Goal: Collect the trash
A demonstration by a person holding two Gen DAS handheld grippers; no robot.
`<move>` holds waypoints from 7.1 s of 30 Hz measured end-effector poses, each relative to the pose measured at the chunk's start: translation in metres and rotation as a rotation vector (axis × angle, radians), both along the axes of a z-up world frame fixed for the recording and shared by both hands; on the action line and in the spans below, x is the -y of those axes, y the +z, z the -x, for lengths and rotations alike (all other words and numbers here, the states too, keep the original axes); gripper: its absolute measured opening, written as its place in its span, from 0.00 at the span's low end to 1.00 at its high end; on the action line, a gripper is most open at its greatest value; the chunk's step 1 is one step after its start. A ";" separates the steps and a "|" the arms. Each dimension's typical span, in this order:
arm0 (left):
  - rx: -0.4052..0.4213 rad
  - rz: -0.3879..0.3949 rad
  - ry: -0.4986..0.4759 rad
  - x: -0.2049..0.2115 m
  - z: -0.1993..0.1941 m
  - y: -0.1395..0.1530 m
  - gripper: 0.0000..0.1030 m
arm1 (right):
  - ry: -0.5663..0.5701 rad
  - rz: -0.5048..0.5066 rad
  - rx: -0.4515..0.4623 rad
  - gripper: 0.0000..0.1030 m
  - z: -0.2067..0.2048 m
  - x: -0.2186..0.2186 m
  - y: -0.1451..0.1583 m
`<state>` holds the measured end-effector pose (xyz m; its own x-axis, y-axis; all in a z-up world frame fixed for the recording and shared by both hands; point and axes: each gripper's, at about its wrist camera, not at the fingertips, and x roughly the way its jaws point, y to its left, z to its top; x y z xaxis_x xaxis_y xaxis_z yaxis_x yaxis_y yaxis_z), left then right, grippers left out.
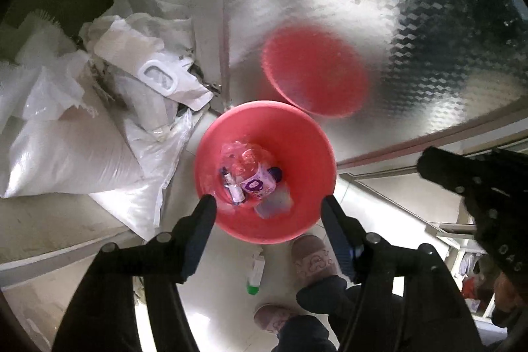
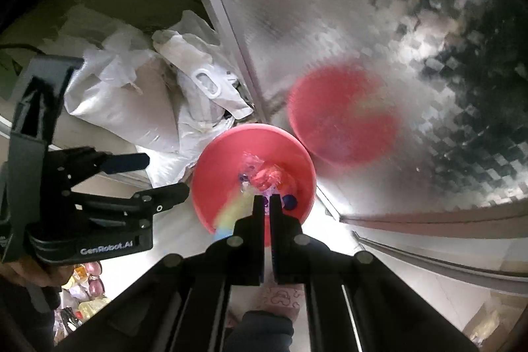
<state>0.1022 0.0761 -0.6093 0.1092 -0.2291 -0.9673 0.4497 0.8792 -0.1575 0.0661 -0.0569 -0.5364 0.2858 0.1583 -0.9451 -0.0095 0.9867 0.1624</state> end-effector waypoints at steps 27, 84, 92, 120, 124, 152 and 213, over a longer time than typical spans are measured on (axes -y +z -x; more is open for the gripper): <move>0.028 0.006 0.088 -0.105 0.106 -0.192 1.00 | 0.451 0.014 0.023 0.73 0.026 -0.081 -0.159; 0.125 -0.029 -0.010 -0.113 0.099 -0.236 0.21 | 0.703 0.233 0.012 0.23 0.054 -0.100 -0.235; 0.240 0.007 -0.067 -0.105 0.077 -0.148 0.21 | 0.698 0.155 0.000 0.19 0.057 -0.095 -0.231; 0.211 0.035 -0.412 0.042 0.038 -0.166 0.21 | 0.640 0.071 0.066 0.29 0.057 -0.068 -0.215; 0.207 0.054 -0.395 0.034 0.038 -0.169 0.55 | 0.634 0.073 0.067 0.29 0.059 -0.070 -0.215; 0.265 0.018 -0.080 -0.052 0.076 0.107 1.00 | 0.369 0.086 0.112 0.80 0.043 -0.066 0.014; 0.289 0.012 0.147 0.089 -0.205 0.467 1.00 | 0.311 0.005 0.149 0.99 -0.208 0.105 0.405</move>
